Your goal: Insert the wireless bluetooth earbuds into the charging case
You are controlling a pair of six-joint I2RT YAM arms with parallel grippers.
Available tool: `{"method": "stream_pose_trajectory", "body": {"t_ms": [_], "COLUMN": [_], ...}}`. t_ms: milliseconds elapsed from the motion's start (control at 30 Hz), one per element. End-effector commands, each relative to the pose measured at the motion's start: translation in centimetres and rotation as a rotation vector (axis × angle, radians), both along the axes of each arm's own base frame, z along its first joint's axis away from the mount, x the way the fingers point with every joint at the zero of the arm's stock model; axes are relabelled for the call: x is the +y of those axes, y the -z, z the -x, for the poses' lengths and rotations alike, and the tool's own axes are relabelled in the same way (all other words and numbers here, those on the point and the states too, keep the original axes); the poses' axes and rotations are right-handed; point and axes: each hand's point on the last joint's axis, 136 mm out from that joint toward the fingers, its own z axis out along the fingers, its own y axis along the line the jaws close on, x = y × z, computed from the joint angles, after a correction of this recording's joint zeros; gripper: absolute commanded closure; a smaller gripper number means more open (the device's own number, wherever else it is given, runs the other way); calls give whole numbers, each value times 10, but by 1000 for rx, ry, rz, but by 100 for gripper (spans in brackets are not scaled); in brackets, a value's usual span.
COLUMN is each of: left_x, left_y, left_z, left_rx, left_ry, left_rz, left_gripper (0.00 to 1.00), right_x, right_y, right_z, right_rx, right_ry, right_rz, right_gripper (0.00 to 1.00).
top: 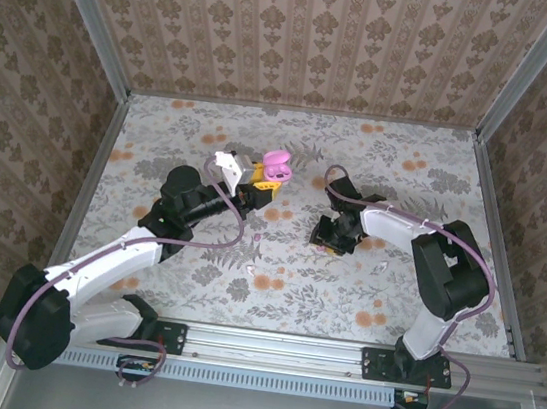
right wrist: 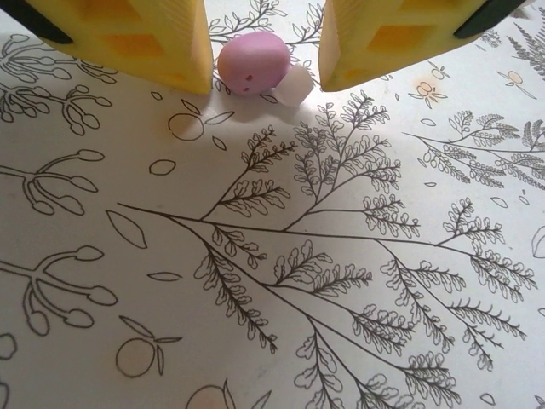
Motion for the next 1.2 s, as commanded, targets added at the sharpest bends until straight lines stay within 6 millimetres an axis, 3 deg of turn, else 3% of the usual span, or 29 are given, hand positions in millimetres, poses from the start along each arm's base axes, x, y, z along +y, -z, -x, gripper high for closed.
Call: {"method": "stream_pose_trajectory", "body": {"t_ms": [0,200,833,1167], "left_x": [0,0,-2,-2], "left_y": [-15,-16,-16,-14], "left_z": [0,0,-2,-2], "left_rx": [-49,-49,-44,-45], "left_ry": [-1,-1,3,-1], "left_rz": [19,21,22,13], "left_gripper": [66,66,66,66], "right_x": [-2,-2,11,-11], "right_y": [-6,-5,-10,-21], "right_z": [-1,-2,-19,-11], "right_rx": [-12,-13,-33,-67], "right_ry": [33,35,-39,-27], "right_rz": [-10,-11,-19,67], "right_gripper": [60,64,63,61]}}
